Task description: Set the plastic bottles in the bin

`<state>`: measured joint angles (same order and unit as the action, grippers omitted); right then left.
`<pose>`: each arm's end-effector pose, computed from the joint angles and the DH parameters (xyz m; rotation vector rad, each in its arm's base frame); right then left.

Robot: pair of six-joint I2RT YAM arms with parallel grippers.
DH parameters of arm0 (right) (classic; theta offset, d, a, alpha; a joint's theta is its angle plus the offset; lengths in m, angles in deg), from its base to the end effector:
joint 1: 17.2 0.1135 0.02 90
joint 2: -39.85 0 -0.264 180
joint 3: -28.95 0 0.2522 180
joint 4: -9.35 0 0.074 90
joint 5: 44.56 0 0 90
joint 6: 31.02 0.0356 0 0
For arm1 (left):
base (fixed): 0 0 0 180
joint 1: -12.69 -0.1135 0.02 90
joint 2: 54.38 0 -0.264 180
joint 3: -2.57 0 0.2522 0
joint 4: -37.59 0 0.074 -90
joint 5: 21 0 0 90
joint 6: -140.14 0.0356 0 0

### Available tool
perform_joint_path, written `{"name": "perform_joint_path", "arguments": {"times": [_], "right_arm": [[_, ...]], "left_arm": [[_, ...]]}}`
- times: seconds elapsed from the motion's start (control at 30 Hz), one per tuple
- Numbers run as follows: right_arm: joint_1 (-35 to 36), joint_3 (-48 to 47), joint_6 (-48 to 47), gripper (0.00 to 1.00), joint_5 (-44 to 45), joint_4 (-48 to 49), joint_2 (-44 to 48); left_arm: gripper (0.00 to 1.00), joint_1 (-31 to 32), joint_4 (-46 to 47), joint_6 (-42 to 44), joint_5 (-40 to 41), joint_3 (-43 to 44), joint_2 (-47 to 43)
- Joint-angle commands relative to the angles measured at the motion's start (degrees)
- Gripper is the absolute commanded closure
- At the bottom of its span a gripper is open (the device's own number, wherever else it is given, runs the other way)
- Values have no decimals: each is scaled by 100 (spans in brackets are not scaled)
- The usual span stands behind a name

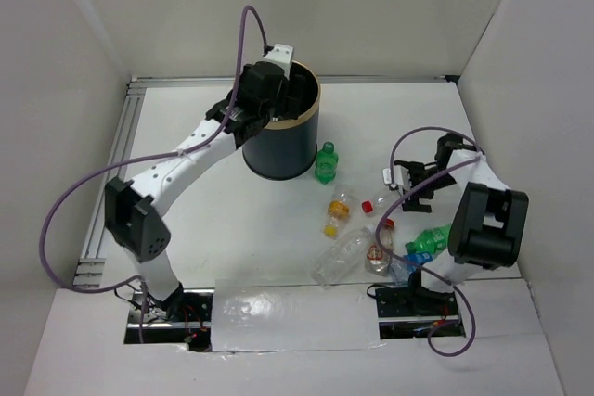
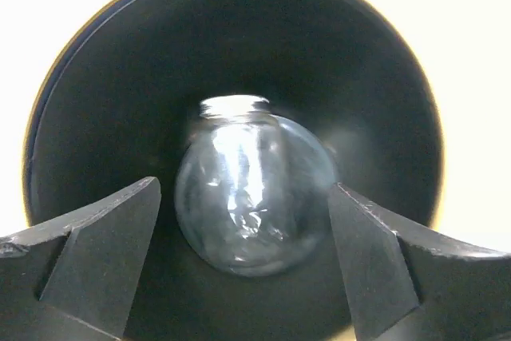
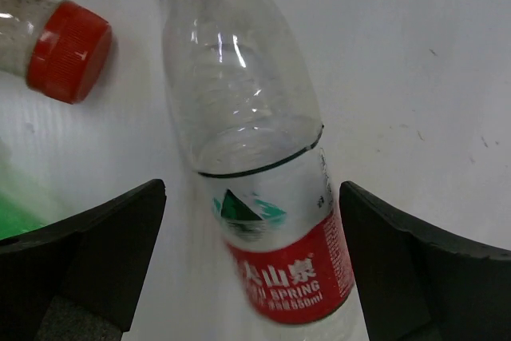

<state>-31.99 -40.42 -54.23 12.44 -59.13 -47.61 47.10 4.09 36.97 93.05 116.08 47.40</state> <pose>0.2508 -0.0462 0.1953 -1.9727 1.6719 0.2662 0.3545 -0.2252 0.3837 0.0807 1.9174 -0.1488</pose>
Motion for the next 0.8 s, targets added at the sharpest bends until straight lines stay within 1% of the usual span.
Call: {"name": "perform_joint_path", "arguments": {"times": [0.0,0.03,0.07,0.1,0.13,0.17,0.2,0.23,0.27,0.3,0.33,0.37,0.4,0.43,0.47,0.5,0.53,0.57,0.6,0.63,0.67,0.7,0.73,0.77], "right_arm": [[151,-195,-1608,4,170,487,-332],[230,-195,-1556,4,170,706,-481],[231,-143,-1555,4,170,813,-552],[309,-143,-1494,4,231,909,-614],[379,-143,-1441,6,310,963,-719],[380,-143,-1441,10,311,963,-720],[380,-143,-1380,16,372,963,-798],[441,-291,-1379,25,442,789,-799],[442,-423,-1379,37,443,370,-860],[442,-589,-1171,59,373,131,-860],[381,-991,-1090,64,120,-124,-860],[276,-1247,-1011,68,-65,-666,-730],[214,-1528,-749,71,-311,-924,-729],[213,-2219,-555,73,-852,-1161,-650],[161,-2626,-371,73,-1119,-1660,-649],[160,-3065,-177,74,-1374,-1882,-702],[256,-3504,547,75,-1881,-1980,-702],[483,-4405,1085,75,-2121,-1981,-798],[616,-4823,1673,75,-2367,-1677,-938],[774,-5193,3019,75,-2605,-1352,-1000],[1150,-5727,3824,77,-2955,-887,-1001],[1354,-5846,4711,77,-3063,492,-1079],[1556,-5847,6634,77,-3064,1376,-1080],[1758,-5794,7480,77,-3125,2238,-1080]], "left_arm": [[1,574,217,446,30,-243,-1254],[1,836,217,447,-32,-723,-1500],[1,961,217,447,-354,-998,-2008],[5,1084,217,447,-497,-1297,-2274],[9,1320,356,447,-846,-1961,-2790],[9,1418,358,447,-1119,-2342,-3038],[17,1515,488,368,-1340,-2746,-3276],[31,1724,855,307,-1542,-3159,-3496],[40,1822,1076,245,-1770,-3981,-3689],[48,1954,1287,184,-2103,-4346,-3865],[55,2268,1681,-26,-2106,-4671,-4102],[57,2437,1867,-115,-2107,-5179,-4165],[54,2604,2035,-177,-2107,-5376,-4166],[47,2762,2167,-316,-1993,-5508,-4166],[39,3007,2412,-379,-1931,-5666,-4044],[26,3105,2510,-379,-1931,-5668,-3930],[23,3193,2589,-432,-1931,-5668,-3798],[20,3325,2660,-432,-1870,-5668,-3501],[17,3326,2852,-432,-1869,-5668,-3350],[16,3405,2949,-432,-1869,-5668,-3209],[13,3405,3090,-432,-1921,-5720,-3069],[11,3466,3256,-432,-1974,-5773,-2824],[11,3467,3519,-432,-1975,-5773,-2708],[10,3467,3609,-432,-2036,-5773,-2603]]}}
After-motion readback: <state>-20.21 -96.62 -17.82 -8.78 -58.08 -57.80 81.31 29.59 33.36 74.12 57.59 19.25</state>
